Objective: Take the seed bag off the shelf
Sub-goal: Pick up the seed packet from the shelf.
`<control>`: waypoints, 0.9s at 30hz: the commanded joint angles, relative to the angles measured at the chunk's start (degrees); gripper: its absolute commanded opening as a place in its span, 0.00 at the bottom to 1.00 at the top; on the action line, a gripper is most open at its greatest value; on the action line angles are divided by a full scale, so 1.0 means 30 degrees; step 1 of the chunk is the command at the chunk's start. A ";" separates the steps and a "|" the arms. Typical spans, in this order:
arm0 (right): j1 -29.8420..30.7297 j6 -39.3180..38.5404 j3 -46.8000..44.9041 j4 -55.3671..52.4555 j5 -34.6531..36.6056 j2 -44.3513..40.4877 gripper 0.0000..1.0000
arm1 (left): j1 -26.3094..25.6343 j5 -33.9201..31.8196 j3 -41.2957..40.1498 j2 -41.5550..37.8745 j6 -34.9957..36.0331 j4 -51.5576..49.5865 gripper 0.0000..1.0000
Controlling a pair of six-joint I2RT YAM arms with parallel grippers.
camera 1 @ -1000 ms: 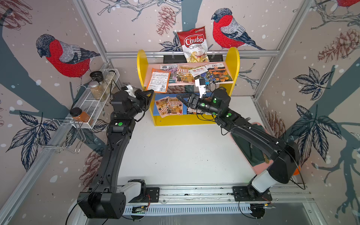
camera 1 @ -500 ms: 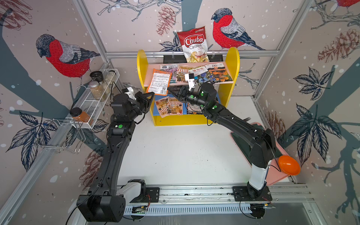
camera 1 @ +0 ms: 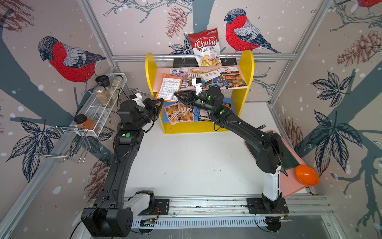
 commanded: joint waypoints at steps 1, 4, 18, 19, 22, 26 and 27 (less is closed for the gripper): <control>0.0046 0.0293 0.0348 0.0216 -0.0159 0.0207 0.32 | 0.0008 0.0367 -0.0033 -0.0078 0.0227 0.1222 0.00; 0.0046 0.0363 0.0499 0.0252 -0.0165 0.0360 0.23 | -0.0002 0.0366 -0.0051 -0.0101 0.0256 0.1290 0.00; 0.0024 0.0414 0.0883 0.0233 -0.0304 0.0562 0.00 | 0.0006 0.0436 -0.0078 -0.0127 0.0593 0.1577 0.09; 0.0031 0.0411 0.0885 0.0245 -0.0291 0.0557 0.00 | 0.0022 0.0456 -0.0072 -0.0149 0.0643 0.1656 0.14; 0.0046 0.0381 0.0811 0.0277 -0.0284 0.0298 0.00 | 0.0004 0.0667 0.0054 -0.0224 0.0854 0.1756 0.29; 0.0098 0.0448 0.0126 0.0836 -0.0326 -0.0285 0.00 | 0.0025 0.0900 0.0038 -0.0441 0.1137 0.1558 0.55; 0.0105 0.0447 -0.0118 0.0985 -0.0340 -0.0493 0.00 | 0.0023 0.0991 -0.0023 -0.0543 0.1303 0.1503 0.62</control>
